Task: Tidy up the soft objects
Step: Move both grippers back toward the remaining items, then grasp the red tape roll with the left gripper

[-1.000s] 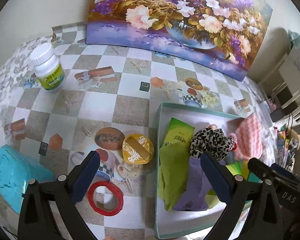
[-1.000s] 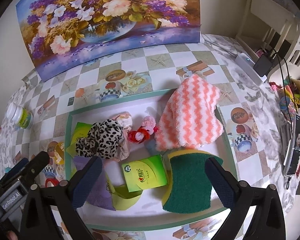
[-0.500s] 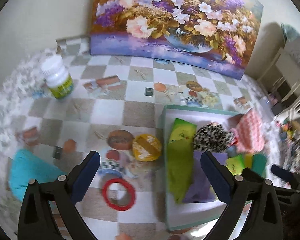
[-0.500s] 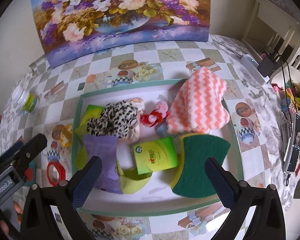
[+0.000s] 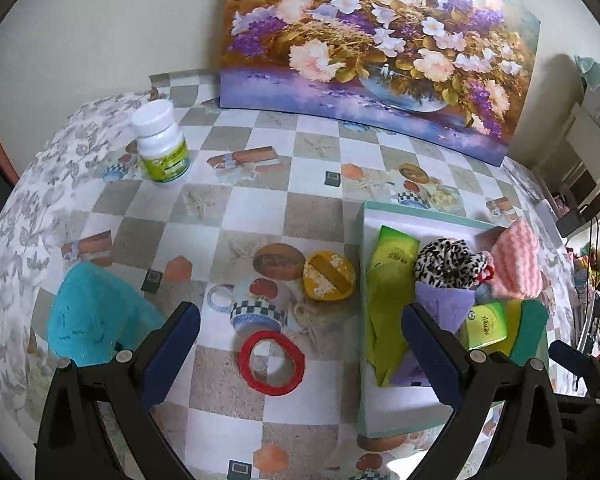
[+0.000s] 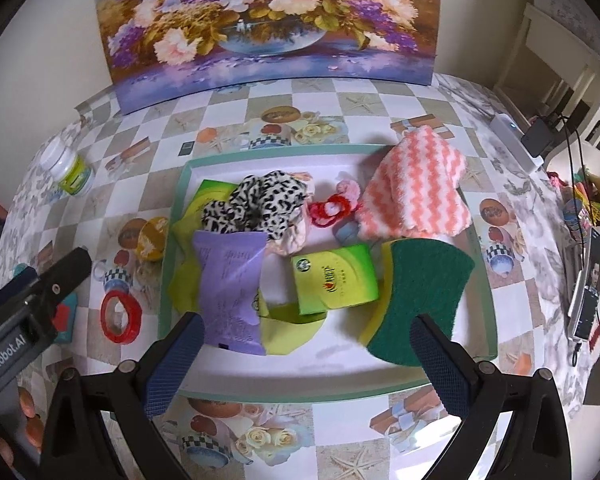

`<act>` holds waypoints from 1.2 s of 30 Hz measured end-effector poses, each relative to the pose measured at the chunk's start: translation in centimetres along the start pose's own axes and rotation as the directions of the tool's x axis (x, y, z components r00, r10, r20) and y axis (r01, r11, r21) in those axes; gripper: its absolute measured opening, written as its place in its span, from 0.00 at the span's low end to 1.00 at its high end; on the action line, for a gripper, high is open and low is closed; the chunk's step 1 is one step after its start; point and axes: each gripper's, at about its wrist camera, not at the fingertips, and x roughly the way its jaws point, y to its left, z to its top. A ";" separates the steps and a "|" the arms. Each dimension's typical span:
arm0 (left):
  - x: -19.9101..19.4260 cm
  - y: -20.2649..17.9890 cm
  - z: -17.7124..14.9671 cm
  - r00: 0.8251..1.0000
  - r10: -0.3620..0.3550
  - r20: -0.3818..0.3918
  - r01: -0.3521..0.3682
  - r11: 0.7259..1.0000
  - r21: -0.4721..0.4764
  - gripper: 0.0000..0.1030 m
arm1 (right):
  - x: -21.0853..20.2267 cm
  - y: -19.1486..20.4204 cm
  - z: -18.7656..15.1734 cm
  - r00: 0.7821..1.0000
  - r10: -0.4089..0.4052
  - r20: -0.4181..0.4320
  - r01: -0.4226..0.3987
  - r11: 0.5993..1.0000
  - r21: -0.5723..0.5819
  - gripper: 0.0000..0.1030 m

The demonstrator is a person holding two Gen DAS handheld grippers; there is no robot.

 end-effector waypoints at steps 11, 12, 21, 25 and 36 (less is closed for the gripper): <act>1.4 1.1 -0.7 0.998 -0.001 -0.069 -0.001 0.999 -0.039 0.98 | 1.1 1.3 0.0 0.999 0.015 -0.031 -0.016 0.999 -0.038 1.00; 1.5 1.2 -0.7 0.997 -0.005 -0.082 0.001 0.999 -0.043 0.98 | 1.2 1.3 0.0 0.999 0.015 -0.035 -0.016 0.999 -0.041 1.00; 3.4 2.3 -1.5 0.981 0.002 -0.196 -0.018 0.997 -0.079 0.98 | 1.8 1.5 0.0 0.998 0.012 -0.061 -0.015 0.999 -0.048 1.00; 4.0 1.9 -1.7 0.976 0.025 -0.217 -0.036 0.998 -0.050 0.97 | 1.7 1.5 0.1 0.998 0.018 -0.058 -0.020 0.999 -0.046 1.00; 6.7 1.3 -3.1 0.948 0.044 -0.316 -0.046 0.999 -0.001 0.71 | 1.7 1.3 0.1 0.998 0.023 -0.059 -0.026 0.999 -0.038 1.00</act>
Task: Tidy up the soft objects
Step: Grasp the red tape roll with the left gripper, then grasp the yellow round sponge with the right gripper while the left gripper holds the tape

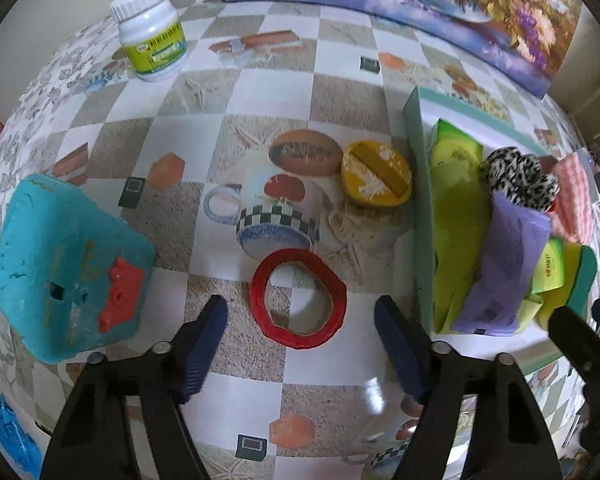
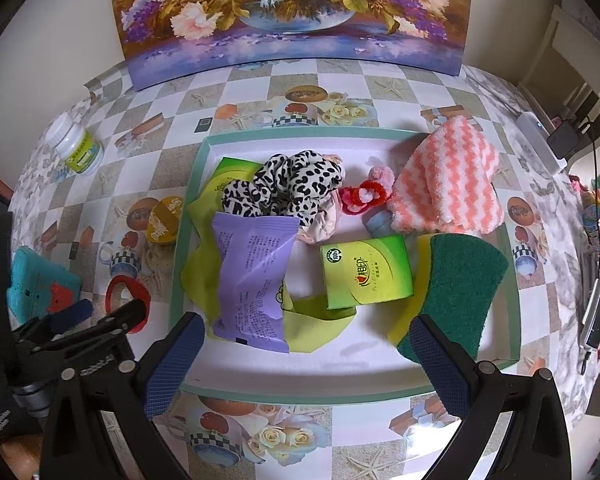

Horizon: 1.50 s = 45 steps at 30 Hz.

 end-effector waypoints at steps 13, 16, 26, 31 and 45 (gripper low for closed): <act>1.4 0.0 -0.6 0.999 -0.019 -0.037 0.019 1.000 -0.014 0.52 | 0.0 -0.1 0.1 1.000 -0.004 -0.002 0.004 1.000 0.002 1.00; 1.5 0.1 -0.4 0.999 -0.027 -0.037 0.027 1.000 -0.014 0.52 | 0.2 -0.2 0.2 1.000 -0.007 -0.005 0.007 1.000 0.003 1.00; 0.0 0.4 1.7 0.998 -0.067 0.017 0.067 0.997 -0.042 0.51 | 0.5 -0.2 0.6 1.000 -0.024 0.012 0.024 1.000 0.002 1.00; -1.1 0.7 2.7 0.996 -0.070 0.060 0.073 0.996 -0.054 0.51 | 1.2 -0.1 1.0 0.999 -0.035 0.010 0.035 0.999 0.003 1.00; -2.9 2.0 4.8 0.988 -0.069 0.139 0.081 0.993 -0.083 0.51 | 1.0 1.1 2.9 0.997 -0.017 0.077 0.018 1.000 -0.006 1.00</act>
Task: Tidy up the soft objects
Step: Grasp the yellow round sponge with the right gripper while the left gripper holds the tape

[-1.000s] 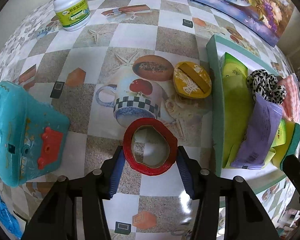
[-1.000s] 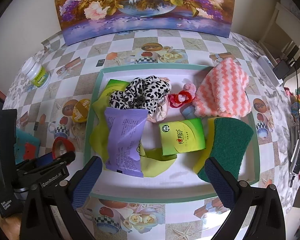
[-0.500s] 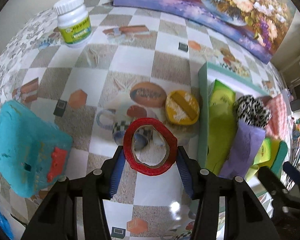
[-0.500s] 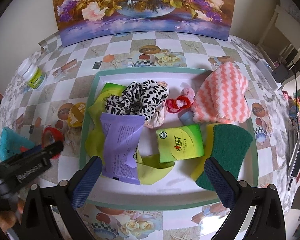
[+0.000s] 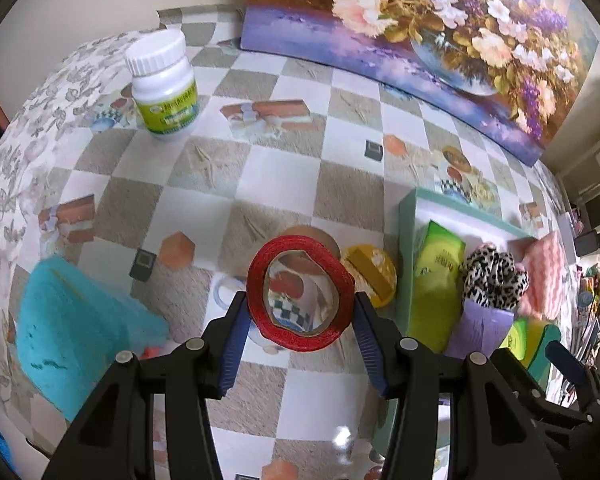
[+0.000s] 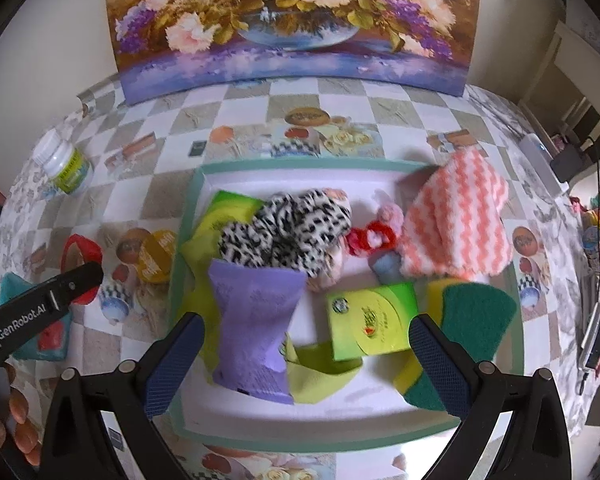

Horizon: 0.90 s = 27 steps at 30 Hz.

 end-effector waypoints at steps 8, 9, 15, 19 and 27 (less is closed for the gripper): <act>-1.4 2.2 1.7 0.998 0.030 0.047 -0.029 0.999 -0.020 0.51 | -1.6 2.6 2.0 0.991 0.101 0.086 -0.098 0.994 -0.043 1.00; -1.6 2.5 1.8 0.998 0.034 0.052 -0.033 0.999 -0.026 0.51 | -1.6 3.1 2.1 0.991 0.106 0.087 -0.102 0.993 -0.054 1.00; -3.1 4.5 2.5 0.994 0.047 0.098 -0.041 0.997 -0.065 0.52 | -0.9 6.1 2.8 0.987 0.145 0.072 -0.136 0.983 -0.122 0.99; -3.8 5.6 2.7 0.993 0.031 0.113 -0.021 0.996 -0.090 0.52 | -0.3 7.8 3.1 0.982 0.185 0.048 -0.175 0.973 -0.153 0.95; -4.4 8.0 2.8 0.991 0.056 0.123 -0.039 0.990 -0.133 0.52 | 2.8 11.3 3.7 0.977 0.206 -0.053 -0.212 0.956 -0.203 0.84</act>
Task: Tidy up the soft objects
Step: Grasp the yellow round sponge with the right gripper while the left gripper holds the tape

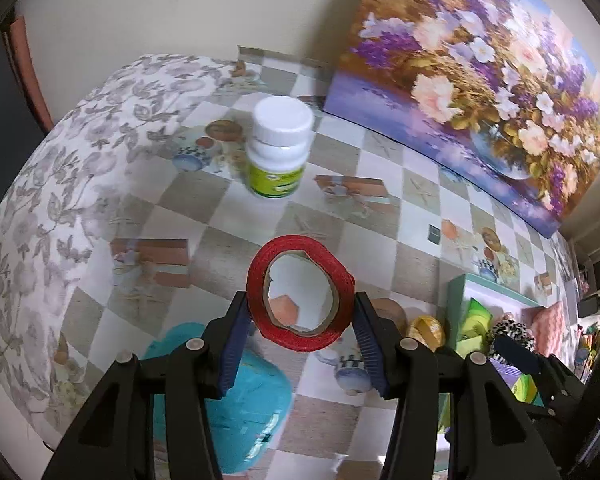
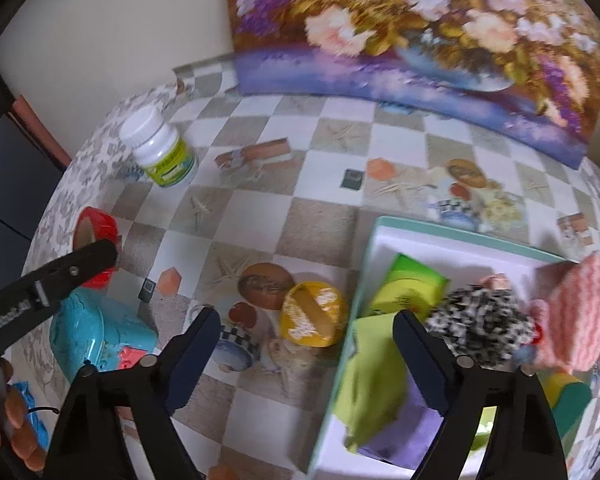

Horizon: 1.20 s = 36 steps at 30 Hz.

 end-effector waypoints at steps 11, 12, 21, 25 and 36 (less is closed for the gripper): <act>0.3 1.4 0.4 1.000 -0.016 -0.012 0.016 0.999 -0.029 0.52 | 3.9 1.8 1.1 0.993 -0.041 -0.108 0.033 0.997 -0.077 0.72; 0.3 1.5 0.4 1.000 -0.020 -0.011 0.019 0.999 -0.032 0.52 | 4.2 1.7 1.2 0.992 -0.048 -0.116 0.039 0.996 -0.082 0.71; 0.2 1.7 0.5 0.999 -0.035 -0.010 0.035 0.998 -0.043 0.52 | 6.2 1.9 1.0 0.979 -0.117 -0.168 0.095 0.987 -0.132 0.64; 0.2 1.7 0.5 0.999 -0.038 -0.010 0.037 0.998 -0.042 0.52 | 6.4 2.1 0.9 0.974 -0.150 -0.170 0.122 0.979 -0.162 0.61; 0.3 1.6 0.5 0.999 -0.041 -0.011 0.040 0.998 -0.040 0.52 | 5.8 1.7 0.9 0.968 -0.202 -0.151 0.172 0.966 -0.192 0.35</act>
